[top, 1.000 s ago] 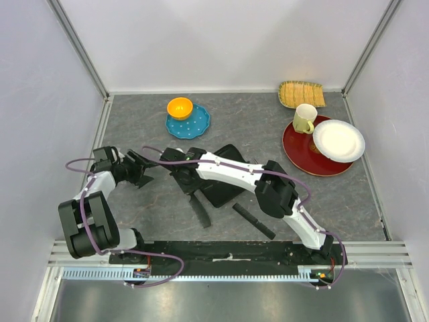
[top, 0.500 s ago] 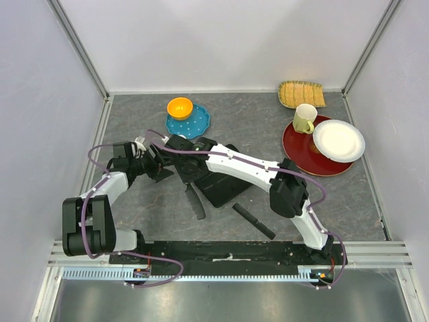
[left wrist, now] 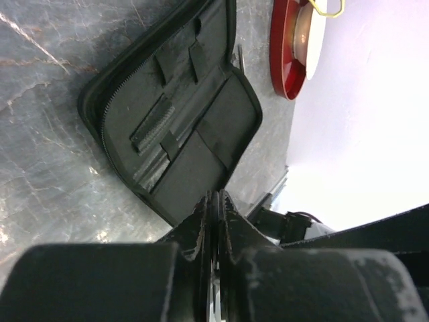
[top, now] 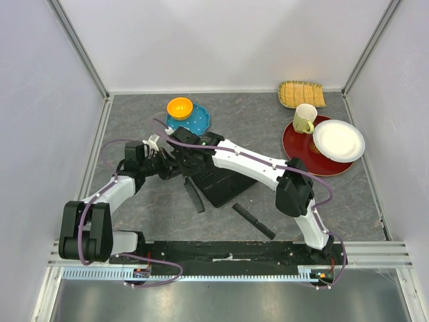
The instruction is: Sort the hair-cutting tools
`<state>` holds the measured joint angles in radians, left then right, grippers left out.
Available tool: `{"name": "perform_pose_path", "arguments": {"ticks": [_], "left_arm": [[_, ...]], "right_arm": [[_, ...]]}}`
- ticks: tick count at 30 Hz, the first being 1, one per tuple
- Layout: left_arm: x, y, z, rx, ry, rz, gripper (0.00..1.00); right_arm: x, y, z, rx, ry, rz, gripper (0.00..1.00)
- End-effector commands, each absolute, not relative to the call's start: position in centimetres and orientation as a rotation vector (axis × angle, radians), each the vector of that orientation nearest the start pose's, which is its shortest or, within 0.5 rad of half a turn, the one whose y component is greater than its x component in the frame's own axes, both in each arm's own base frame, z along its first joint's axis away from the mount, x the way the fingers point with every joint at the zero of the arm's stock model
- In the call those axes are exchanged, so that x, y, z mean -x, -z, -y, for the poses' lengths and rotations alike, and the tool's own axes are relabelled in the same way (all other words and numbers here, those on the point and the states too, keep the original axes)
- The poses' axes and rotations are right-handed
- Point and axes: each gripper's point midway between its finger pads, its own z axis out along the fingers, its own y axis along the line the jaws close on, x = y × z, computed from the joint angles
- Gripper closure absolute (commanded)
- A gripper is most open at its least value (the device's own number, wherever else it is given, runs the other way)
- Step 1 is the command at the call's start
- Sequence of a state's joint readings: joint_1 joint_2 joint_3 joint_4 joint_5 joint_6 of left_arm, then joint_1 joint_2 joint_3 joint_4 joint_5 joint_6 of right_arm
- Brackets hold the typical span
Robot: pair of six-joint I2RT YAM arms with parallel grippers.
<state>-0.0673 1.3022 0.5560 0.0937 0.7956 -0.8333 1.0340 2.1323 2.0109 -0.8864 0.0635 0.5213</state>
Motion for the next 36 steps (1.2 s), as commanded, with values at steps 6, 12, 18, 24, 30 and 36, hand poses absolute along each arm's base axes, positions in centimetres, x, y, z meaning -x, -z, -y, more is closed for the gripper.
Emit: {"name": "perform_pose_path", "arguments": {"ticks": [6,12,18,24,30,36], "left_arm": [[-29.6,-14.2,16.5,0.275,1.277,-2.256,0.98],[-30.7,-18.1,16.9,0.136,1.289,-2.203,0.98],[-31.0,-23.3,17.8,-0.034,1.349,-2.084,0.98],[-33.1,-28.0,17.6,0.024,1.332,-2.012,0.98],[-36.1,-35.8,16.9,0.159,1.292,-1.902,0.98],[-37.7,-41.9,16.2,0.336,1.306,-1.833,0.98]], "right_arm": [[-25.8,-17.8,-43.4,0.597,-0.569,-2.49,0.53],[-25.8,-20.4,-41.3,0.622,-0.619,-2.425,0.3],[-25.3,-23.5,-40.4,0.653,-0.752,-2.333,0.27],[-26.0,-27.8,-39.7,0.506,-0.845,-2.207,0.27],[-27.4,-31.8,-38.1,0.002,-1.045,-2.048,0.22],[-28.1,-37.4,-37.7,-0.115,-1.193,-1.812,0.15]]}}
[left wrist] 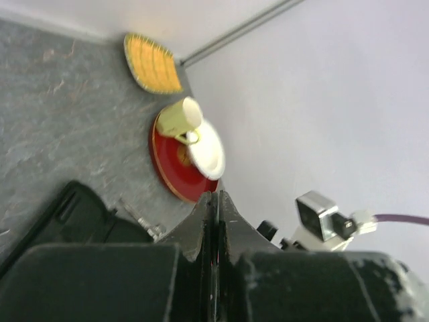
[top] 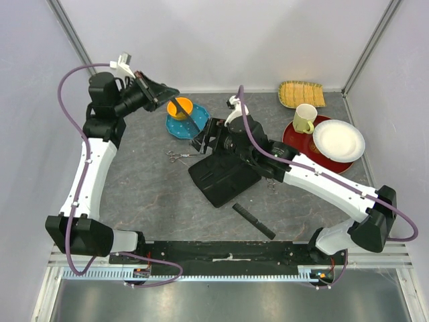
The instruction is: Sort the hair-cutting tools
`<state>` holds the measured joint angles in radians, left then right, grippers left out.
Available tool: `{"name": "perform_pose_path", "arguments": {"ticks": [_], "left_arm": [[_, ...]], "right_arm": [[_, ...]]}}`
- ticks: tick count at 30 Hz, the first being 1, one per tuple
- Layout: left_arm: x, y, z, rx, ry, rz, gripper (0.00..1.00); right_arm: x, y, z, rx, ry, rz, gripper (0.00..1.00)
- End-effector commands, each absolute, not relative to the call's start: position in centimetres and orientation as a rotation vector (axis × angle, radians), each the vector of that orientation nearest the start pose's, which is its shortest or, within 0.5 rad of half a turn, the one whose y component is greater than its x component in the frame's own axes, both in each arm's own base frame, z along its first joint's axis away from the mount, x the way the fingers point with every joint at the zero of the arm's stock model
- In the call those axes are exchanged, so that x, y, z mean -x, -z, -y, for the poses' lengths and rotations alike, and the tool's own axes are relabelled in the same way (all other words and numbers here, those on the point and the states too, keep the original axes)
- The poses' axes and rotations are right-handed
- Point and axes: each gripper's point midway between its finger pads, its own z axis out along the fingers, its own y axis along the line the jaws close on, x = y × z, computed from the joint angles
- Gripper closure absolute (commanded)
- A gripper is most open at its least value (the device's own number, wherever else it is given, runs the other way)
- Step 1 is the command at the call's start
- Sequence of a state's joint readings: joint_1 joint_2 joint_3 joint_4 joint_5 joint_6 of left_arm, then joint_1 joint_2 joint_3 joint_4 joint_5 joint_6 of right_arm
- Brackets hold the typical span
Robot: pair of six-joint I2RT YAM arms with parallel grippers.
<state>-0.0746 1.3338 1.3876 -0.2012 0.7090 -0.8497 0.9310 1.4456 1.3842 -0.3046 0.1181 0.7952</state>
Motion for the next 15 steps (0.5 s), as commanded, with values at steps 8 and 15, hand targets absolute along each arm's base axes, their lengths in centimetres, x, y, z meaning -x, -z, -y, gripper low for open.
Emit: {"name": "perform_pose_path", "arguments": {"ticks": [8,15], "left_arm": [[-38.3,-46.5,15.6,0.541,1.436,-1.681,0.98],[-38.5,-49.1,15.3,0.564,1.487,-1.589,0.98]], "right_arm": [[-28.4,-45.6,-35.2,-0.271,-1.391,-1.415,0.12],[-28.3,-49.6,-34.4,-0.291,-1.453,-1.264,0.19]]}}
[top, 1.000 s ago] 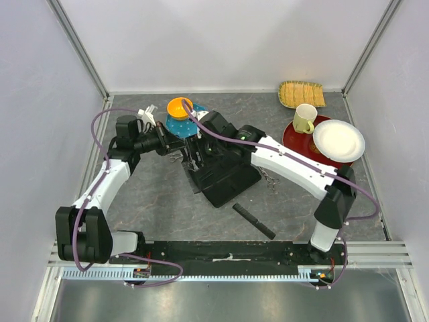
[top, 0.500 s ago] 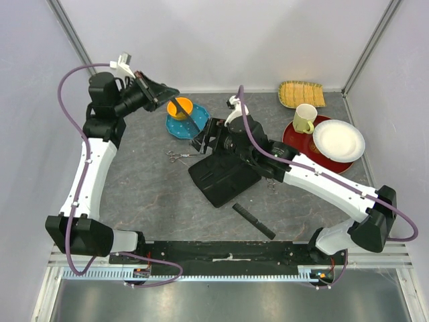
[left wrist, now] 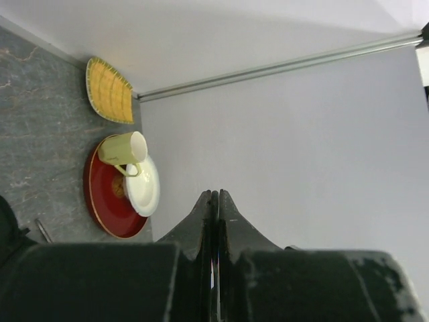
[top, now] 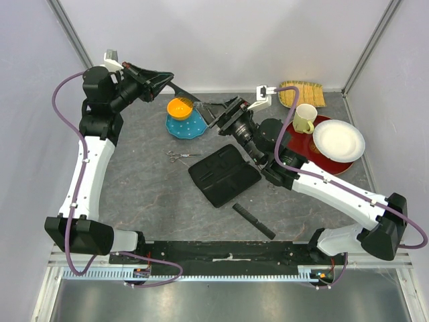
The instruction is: Sort the hair-cutting tools
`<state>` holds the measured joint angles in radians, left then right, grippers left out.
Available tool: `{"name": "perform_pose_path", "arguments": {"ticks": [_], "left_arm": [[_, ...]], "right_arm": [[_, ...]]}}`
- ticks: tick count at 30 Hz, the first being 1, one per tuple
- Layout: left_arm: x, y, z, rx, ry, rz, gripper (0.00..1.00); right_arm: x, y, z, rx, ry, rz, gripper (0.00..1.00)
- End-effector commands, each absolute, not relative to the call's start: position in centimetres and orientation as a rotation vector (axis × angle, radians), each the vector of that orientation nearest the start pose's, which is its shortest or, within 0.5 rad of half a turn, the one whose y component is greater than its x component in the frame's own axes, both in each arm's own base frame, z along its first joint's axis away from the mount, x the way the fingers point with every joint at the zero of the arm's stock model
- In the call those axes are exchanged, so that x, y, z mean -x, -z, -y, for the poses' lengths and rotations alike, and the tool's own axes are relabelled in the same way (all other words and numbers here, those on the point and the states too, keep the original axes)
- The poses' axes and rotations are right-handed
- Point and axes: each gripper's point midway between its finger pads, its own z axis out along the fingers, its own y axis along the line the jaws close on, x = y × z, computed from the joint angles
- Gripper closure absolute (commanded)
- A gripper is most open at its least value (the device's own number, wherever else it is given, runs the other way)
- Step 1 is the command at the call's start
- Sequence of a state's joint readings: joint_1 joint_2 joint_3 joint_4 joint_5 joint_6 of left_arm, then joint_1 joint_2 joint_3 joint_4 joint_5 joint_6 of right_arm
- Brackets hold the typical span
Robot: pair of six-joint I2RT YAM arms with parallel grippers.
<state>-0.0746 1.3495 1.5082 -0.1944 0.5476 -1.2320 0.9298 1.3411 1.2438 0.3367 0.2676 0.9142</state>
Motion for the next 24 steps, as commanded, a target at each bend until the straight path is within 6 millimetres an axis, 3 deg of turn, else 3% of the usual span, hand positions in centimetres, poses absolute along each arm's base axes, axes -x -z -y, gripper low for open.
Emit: {"name": "perform_pose_path", "arguments": {"ticks": [1,13,18,21,24], "left_arm": [[-38.4,-49.7,15.4,0.558,1.498,-1.578,0.98],[-37.4,-51.9,16.6,0.4,1.593,-1.513,0.98],[-37.1,-52.6,17.0,0.318,1.623,-1.477,0.98],[-37.0,-52.9,17.0,0.293,1.627,-1.46,0.98],[-36.9,-53.0,17.1,0.283,1.632,-1.449,0.98]], "right_arm": [[-28.4,-50.1,-34.7,-0.286,-1.459,-1.26,0.22],[-30.1,-51.1,-35.9,-0.266,-1.562,-1.283,0.51],[-29.9,-51.3,-36.8,-0.211,-1.619,-1.305,0.54],[-29.6,-51.4,-37.2,-0.185,-1.652,-1.323,0.51],[-29.7,-51.4,-37.1,-0.194,-1.671,-1.319,0.57]]}}
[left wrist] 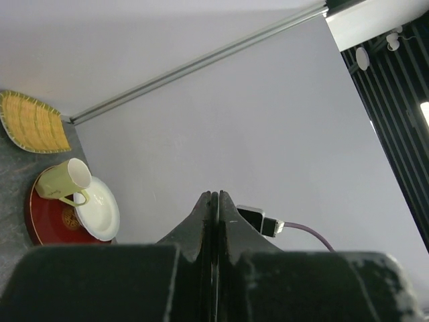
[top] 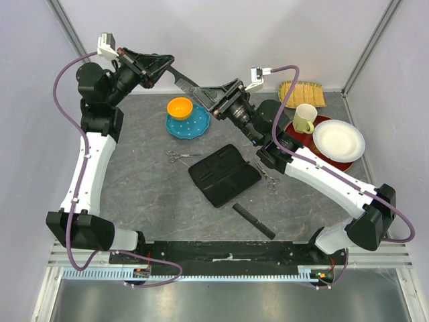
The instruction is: Sort the hair-cutting tools
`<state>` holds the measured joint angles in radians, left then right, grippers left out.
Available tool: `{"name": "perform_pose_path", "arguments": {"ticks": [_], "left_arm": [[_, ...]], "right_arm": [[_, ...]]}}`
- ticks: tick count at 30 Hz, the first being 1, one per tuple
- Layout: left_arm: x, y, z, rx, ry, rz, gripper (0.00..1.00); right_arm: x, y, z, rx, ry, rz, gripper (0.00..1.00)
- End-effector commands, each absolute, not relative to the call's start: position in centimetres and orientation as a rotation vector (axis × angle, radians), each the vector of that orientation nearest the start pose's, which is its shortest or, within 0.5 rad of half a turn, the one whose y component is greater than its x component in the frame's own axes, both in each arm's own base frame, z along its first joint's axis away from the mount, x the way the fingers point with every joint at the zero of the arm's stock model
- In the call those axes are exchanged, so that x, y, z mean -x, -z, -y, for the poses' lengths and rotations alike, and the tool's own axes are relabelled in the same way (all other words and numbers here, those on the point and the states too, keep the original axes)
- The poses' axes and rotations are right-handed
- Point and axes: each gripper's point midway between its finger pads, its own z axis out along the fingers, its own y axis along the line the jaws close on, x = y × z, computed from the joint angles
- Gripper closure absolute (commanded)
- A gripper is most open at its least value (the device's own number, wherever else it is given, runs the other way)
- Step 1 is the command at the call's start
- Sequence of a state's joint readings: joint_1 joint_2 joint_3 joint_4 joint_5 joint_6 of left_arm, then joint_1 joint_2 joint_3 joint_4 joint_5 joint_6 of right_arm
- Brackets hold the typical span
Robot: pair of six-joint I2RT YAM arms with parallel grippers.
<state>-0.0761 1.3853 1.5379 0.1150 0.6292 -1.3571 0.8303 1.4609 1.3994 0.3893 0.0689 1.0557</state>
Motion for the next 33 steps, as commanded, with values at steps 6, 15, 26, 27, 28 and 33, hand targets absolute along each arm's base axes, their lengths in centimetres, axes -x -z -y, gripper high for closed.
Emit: {"name": "perform_pose_path", "arguments": {"ticks": [6,15,26,27,28,33], "left_arm": [[-36.7,-52.3,17.3,0.27,1.636,-1.468,0.85],[-33.5,-45.3,17.2,0.12,1.488,-1.627,0.08],[-28.8,-19.6,17.1,0.341,1.301,-2.245,0.23],[-28.5,-17.2,17.3,0.373,1.293,-2.315,0.28],[-28.2,-16.0,17.9,0.366,1.269,-2.355,0.35],[-27.4,-10.1,18.0,0.381,1.083,-2.537,0.37]], "right_arm": [[-30.1,-51.0,-36.3,-0.222,-1.654,-1.318,1.0],[-32.4,-46.1,-32.9,-0.265,-1.393,-1.521,1.0],[-32.9,-34.9,-26.0,-0.176,-0.9,-1.907,1.0],[-32.7,-34.0,-25.9,-0.17,-0.886,-1.933,1.0],[-32.6,-33.9,-25.7,-0.168,-0.881,-1.939,1.0],[-32.3,-32.6,-25.4,-0.162,-0.864,-1.975,1.0]]}}
